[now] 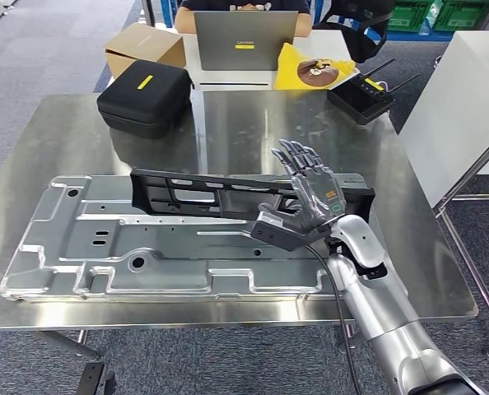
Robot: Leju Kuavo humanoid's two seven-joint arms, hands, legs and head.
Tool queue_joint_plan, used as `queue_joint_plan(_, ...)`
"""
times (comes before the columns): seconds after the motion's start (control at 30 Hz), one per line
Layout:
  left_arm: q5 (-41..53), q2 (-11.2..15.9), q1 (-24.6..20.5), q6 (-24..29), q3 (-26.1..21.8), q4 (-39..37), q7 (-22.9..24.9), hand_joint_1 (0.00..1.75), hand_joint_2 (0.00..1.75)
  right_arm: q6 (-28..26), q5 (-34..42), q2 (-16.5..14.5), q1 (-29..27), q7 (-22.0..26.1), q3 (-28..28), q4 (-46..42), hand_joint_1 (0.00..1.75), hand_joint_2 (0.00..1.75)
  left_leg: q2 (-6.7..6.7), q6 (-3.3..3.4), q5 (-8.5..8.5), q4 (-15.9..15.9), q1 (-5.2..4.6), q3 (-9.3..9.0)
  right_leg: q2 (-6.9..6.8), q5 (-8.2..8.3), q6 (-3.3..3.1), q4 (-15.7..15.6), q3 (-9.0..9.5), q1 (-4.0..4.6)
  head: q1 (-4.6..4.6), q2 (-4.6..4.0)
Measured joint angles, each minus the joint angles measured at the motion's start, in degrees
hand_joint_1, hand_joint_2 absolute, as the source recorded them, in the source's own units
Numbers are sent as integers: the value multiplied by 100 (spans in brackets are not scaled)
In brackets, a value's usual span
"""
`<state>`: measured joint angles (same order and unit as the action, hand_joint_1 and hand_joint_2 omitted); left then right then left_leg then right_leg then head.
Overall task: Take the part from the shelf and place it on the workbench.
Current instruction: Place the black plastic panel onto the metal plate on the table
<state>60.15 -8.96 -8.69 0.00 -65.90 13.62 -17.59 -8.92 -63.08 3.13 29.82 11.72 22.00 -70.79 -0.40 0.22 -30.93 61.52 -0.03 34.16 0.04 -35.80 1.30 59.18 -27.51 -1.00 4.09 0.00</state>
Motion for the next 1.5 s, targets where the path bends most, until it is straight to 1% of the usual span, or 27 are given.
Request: queue_joint_plan(1.5,0,0,0,0,0,0,0,0,0,0,0,0,0,0,-2,0,0,0,0,0,0,0,0,-1,0,0,0,0,1,0,0,0)
